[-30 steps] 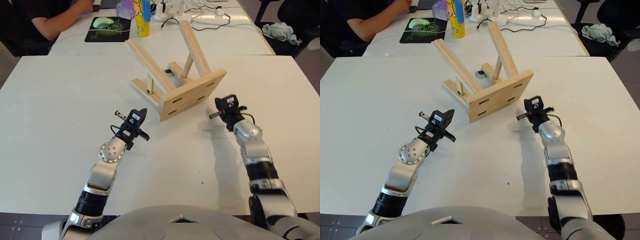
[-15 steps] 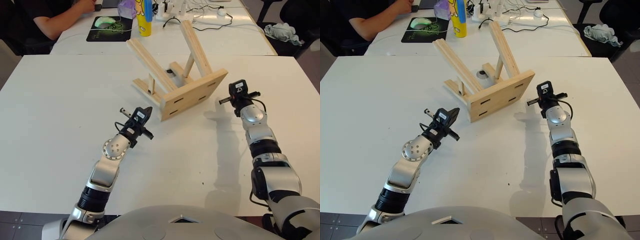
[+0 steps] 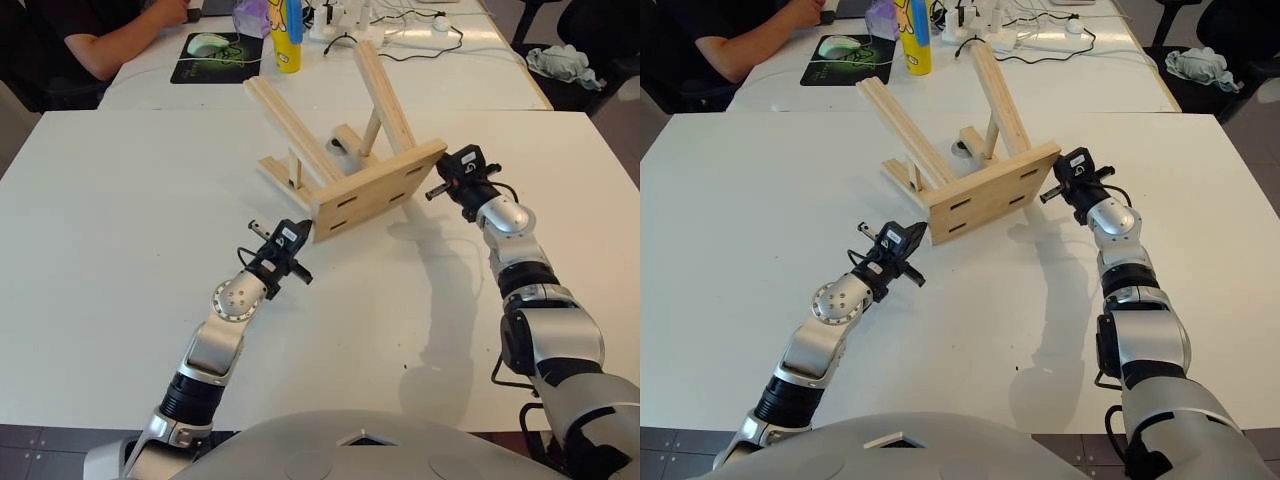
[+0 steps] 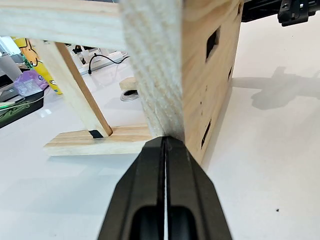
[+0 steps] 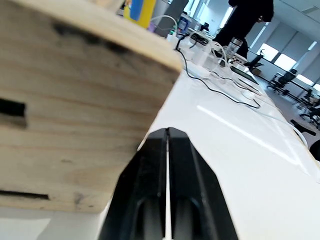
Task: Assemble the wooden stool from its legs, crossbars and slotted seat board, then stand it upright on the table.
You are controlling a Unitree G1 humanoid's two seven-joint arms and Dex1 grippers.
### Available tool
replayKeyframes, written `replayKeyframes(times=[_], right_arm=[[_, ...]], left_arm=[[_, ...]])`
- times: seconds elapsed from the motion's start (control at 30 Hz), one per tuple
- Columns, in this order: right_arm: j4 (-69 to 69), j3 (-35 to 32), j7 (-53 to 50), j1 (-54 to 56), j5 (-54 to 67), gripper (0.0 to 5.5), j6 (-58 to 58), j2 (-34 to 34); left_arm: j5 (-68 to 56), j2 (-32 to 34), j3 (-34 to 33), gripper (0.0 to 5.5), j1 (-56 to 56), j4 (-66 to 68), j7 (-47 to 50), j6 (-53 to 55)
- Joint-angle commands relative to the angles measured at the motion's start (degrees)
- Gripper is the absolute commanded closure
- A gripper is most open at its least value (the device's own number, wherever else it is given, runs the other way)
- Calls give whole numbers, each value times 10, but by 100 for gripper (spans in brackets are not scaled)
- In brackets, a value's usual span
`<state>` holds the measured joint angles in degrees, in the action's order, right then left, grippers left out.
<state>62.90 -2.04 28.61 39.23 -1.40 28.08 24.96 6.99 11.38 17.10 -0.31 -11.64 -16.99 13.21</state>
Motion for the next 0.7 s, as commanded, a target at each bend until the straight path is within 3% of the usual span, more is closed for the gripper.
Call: replayKeyframes(times=[0.03,0.4,0.7], right_arm=[[-27,10,71,-14,17,546,27,-19],[-123,34,134,-72,42,546,14,-44],[-567,102,130,-364,97,546,-146,-23]], left_arm=[[0,3,-7,550,-17,15,-5,7],[-11,38,-36,550,-31,42,-32,-13],[-86,99,-48,550,51,-35,-115,-19]])
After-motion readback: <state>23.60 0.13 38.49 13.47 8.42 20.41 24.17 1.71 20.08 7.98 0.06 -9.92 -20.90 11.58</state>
